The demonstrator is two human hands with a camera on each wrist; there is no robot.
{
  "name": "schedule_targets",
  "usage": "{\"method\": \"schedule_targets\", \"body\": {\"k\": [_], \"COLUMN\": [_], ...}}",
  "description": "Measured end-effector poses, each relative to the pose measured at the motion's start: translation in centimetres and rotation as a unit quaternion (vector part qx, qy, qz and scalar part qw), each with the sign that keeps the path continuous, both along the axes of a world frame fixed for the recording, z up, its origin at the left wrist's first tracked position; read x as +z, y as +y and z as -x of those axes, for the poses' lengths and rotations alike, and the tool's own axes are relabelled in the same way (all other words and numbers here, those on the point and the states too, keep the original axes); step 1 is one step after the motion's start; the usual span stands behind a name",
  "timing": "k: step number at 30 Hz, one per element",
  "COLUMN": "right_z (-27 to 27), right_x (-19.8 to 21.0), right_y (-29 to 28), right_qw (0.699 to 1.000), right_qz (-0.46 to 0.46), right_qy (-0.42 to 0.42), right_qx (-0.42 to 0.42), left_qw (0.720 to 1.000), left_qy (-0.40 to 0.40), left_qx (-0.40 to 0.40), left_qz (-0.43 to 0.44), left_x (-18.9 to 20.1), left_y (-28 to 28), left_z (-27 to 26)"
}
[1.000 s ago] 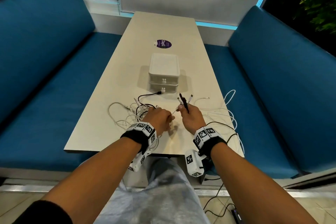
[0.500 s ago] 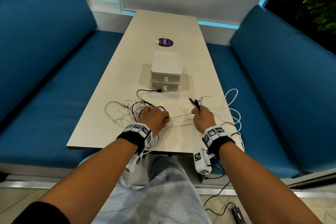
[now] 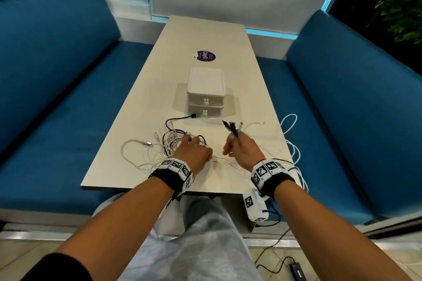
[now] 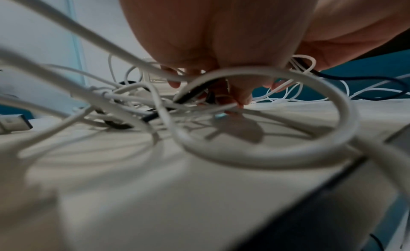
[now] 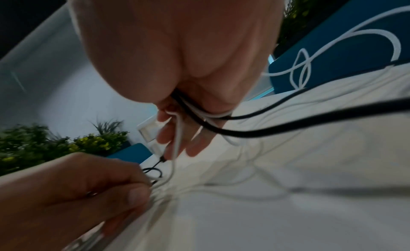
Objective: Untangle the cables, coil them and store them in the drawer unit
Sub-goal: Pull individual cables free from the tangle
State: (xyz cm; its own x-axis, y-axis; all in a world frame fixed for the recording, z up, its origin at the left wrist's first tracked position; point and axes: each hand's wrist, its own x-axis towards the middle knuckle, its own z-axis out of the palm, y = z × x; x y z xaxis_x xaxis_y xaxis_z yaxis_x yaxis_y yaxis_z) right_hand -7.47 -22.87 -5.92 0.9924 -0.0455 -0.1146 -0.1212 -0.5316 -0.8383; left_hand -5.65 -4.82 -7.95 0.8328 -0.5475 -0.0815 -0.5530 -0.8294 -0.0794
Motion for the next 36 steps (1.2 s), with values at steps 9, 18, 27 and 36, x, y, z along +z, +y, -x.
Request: {"method": "schedule_targets", "body": {"k": [9,18,27,36], "right_z": [0.0,1.1,0.9,0.7], "right_x": [1.1,-0.2,-0.2,-1.5], "right_y": [3.4,-2.3,-2.7,2.6], "right_qw": [0.983,0.897,0.937,0.969], "right_qz": [0.133,0.425,0.348,0.216], "right_qy": [0.013,0.038,0.023,-0.005], "right_qx": [0.126,0.116,-0.024,0.117], "left_qw": [0.999,1.000,1.000,0.999], "left_qy": [-0.024,-0.018,-0.012,-0.009], "left_qx": [-0.022,-0.020,-0.018,-0.015], "left_qz": [-0.035,-0.009,-0.005,0.039], "left_x": [-0.4,-0.9,0.1,0.0], "left_y": [-0.4,1.5,0.2,0.5], "left_z": [0.2,-0.5,-0.1,-0.1]}}
